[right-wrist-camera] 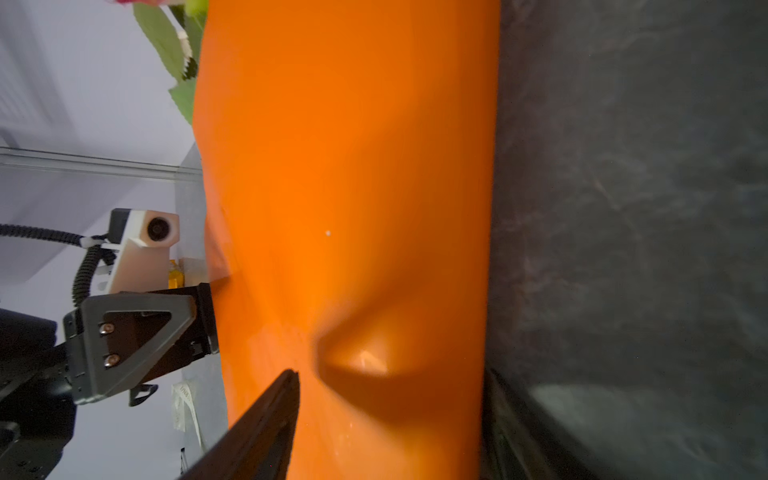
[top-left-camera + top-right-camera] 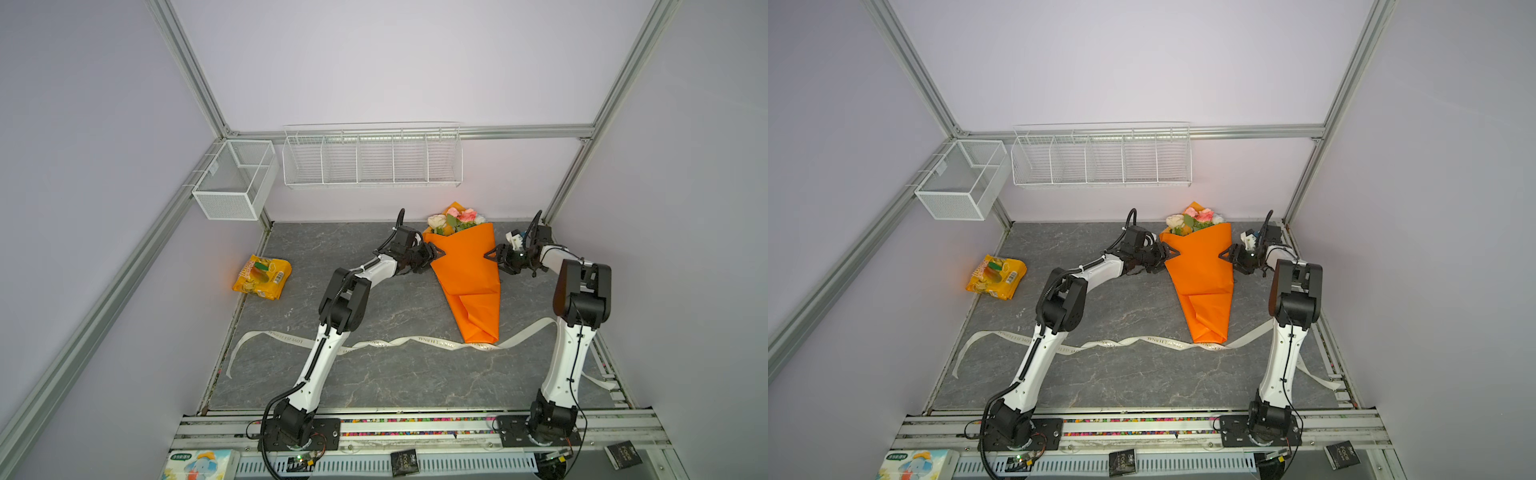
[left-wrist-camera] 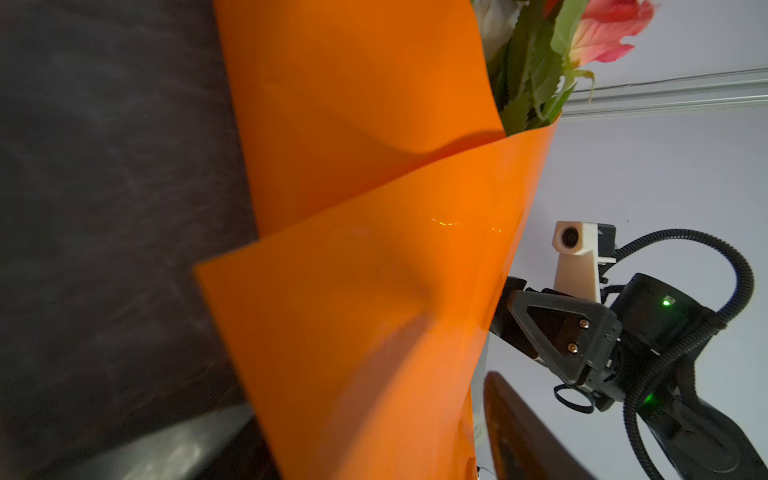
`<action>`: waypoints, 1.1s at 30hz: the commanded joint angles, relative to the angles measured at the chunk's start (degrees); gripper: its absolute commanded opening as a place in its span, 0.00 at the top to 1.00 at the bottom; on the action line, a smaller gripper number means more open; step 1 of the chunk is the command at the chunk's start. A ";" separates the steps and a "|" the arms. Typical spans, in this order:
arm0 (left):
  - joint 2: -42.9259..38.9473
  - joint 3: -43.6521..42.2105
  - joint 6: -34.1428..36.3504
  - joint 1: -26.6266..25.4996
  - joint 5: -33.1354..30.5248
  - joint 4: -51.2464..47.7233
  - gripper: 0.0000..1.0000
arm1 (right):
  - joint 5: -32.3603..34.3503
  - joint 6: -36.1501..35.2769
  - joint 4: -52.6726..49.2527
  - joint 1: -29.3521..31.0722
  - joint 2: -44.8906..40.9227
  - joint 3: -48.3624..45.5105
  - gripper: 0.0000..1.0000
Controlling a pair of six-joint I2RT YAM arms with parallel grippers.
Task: Tie the bouquet of fake flowers
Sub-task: 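Release the ribbon ends and move both grippers to the cone's upper sides, then pinch the cone's sides with both grippers and pull it toward the robot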
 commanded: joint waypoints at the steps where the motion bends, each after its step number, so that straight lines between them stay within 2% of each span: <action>1: 4.28 4.44 -1.31 -0.62 -0.19 -2.39 0.40 | -1.90 1.02 -2.66 0.72 3.89 0.49 0.29; 5: 7.98 10.19 -1.22 -0.83 -0.18 -4.35 0.51 | -4.60 2.65 -2.30 1.84 6.07 1.93 0.29; 8: 9.69 13.24 -1.88 -0.82 0.91 -4.01 0.62 | -4.38 3.92 -1.13 2.42 6.43 2.10 0.33; 11: 9.43 14.95 -0.26 -0.82 0.49 -4.69 0.74 | -4.90 5.11 0.61 2.81 5.76 2.12 0.43; 15: 7.77 15.45 3.02 -0.55 -0.74 -4.90 0.90 | -5.24 7.76 4.29 2.82 3.93 0.89 0.65; 17: 6.95 15.47 4.67 -0.48 -0.87 -5.13 1.00 | -5.83 9.58 7.41 2.94 2.38 -0.87 0.72; 21: 4.63 15.16 10.18 -0.48 -2.35 -7.18 1.00 | -4.98 12.01 16.26 3.73 -2.31 -7.05 0.82; 27: -2.37 8.25 15.97 -0.50 -6.43 -7.03 1.00 | -2.68 15.78 25.92 4.99 -7.64 -14.83 0.87; 33: -7.47 2.47 17.49 -0.52 -8.18 -6.77 1.00 | -2.22 17.90 30.04 5.80 -11.61 -19.53 0.88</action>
